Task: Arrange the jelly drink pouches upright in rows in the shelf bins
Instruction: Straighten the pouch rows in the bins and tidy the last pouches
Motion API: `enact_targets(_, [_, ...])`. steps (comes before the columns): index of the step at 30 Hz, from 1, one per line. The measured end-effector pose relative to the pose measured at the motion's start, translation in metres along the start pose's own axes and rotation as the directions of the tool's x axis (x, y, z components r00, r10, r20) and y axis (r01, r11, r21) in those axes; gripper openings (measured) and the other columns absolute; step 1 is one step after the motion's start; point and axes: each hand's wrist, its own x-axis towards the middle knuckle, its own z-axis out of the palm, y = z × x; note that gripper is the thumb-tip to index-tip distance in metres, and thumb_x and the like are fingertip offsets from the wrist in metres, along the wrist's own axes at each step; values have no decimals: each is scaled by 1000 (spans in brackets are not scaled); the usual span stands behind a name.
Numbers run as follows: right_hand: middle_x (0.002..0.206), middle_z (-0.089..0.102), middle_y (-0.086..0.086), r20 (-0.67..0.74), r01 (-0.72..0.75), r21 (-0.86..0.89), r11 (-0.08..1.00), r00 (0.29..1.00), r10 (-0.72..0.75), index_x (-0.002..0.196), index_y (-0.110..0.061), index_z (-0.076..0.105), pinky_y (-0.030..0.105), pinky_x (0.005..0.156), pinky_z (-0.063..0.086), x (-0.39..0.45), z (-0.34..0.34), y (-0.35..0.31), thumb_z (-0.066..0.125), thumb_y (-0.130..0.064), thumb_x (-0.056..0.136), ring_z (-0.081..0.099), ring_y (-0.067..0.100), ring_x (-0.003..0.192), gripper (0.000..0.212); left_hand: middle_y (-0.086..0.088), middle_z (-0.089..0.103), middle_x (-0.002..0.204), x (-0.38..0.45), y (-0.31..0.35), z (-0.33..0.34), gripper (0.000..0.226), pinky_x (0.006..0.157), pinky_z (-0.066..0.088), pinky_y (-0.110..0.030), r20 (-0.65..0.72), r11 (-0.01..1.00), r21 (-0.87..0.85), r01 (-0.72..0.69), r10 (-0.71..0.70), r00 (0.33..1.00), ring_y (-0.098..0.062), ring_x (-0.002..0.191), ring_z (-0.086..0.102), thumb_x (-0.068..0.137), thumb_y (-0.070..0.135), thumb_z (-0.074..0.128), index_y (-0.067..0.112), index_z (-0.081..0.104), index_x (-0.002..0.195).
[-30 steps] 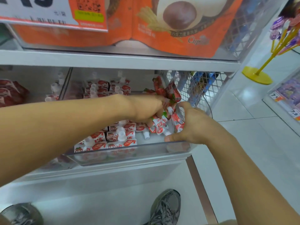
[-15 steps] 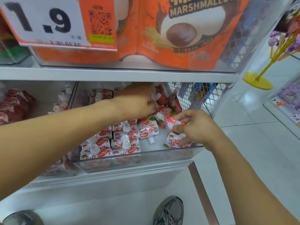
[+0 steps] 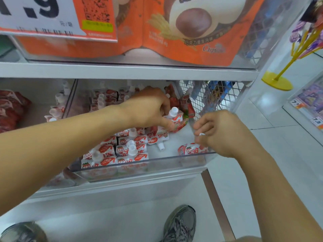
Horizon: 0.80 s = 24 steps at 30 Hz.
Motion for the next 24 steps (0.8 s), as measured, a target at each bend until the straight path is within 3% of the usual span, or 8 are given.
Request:
enact_targets(3, [69, 71, -11, 32, 44, -112, 993, 999, -40, 85, -23, 73, 4, 53, 46, -5, -6, 2, 80, -4, 75, 62, -9, 57, 22, 5, 67, 61, 4, 11, 11, 34, 52, 43, -22, -14, 998, -64, 23, -23, 1000, -9, 53, 59, 79, 49, 71, 17, 70, 69])
enact_targets(7, [85, 72, -11, 133, 38, -154, 987, 991, -18, 95, -27, 71, 14, 67, 52, -14, -9, 0, 79, -12, 78, 67, -4, 71, 24, 0, 65, 66, 6, 27, 26, 36, 52, 43, -27, 93, 999, -36, -19, 22, 995, -17, 60, 59, 87, 48, 62, 14, 65, 75])
enact_targets(10, [83, 71, -13, 32, 29, -142, 989, 999, -25, 85, -31, 72, 18, 69, 51, -19, -20, 4, 86, -25, 72, 67, -2, 70, 20, 0, 53, 68, 5, 32, 26, 36, 59, 43, -32, 251, 984, 149, -95, 55, 966, -22, 66, 54, 95, 45, 49, 17, 51, 74])
enact_targets(14, [63, 66, -10, -240, 21, -80, 997, 970, -40, 68, -25, 64, 12, 56, 43, -20, -28, 15, 85, -33, 72, 59, -5, 60, 22, -2, 46, 62, 7, 28, 14, 39, 52, 33, -30, 244, 973, 204, -106, 54, 968, -22, 56, 46, 101, 32, 40, 18, 39, 65])
enact_targets(17, [65, 64, -10, -361, 37, -2, 999, 932, -35, 71, -26, 60, 6, 57, 41, -21, -24, 23, 82, -36, 75, 59, -1, 62, 25, 0, 52, 64, 13, 32, 12, 35, 47, 30, -27, 86, 996, 76, -50, 43, 995, -17, 55, 49, 101, 36, 40, 17, 47, 72])
enact_targets(19, [71, 64, -9, -386, 16, 41, 999, 923, 1, 74, -26, 56, 4, 58, 39, -22, -20, 29, 81, -39, 75, 60, 0, 65, 28, -2, 63, 75, 15, 40, 24, 24, 54, 39, -31, 53, 997, -64, -50, 54, 997, -21, 66, 58, 99, 34, 47, 18, 58, 85])
enact_targets(21, [78, 63, -8, -393, -42, 99, 994, 916, 77, 79, -25, 54, 9, 59, 39, -21, -16, 38, 81, -40, 76, 63, 4, 72, 31, -2, 68, 87, 14, 45, 42, 11, 69, 49, -34, 167, 972, -233, -33, 73, 983, -21, 79, 63, 96, 25, 55, 17, 62, 96])
enact_targets(24, [89, 65, -2, -240, -150, 243, 958, 948, 209, 83, -22, 49, 38, 72, 54, -12, -7, 55, 78, -41, 78, 70, 22, 78, 35, -4, 70, 95, 11, 43, 60, 6, 86, 51, -39, 344, 904, -425, 46, 114, 932, -23, 92, 65, 94, 15, 58, 15, 58, 100])
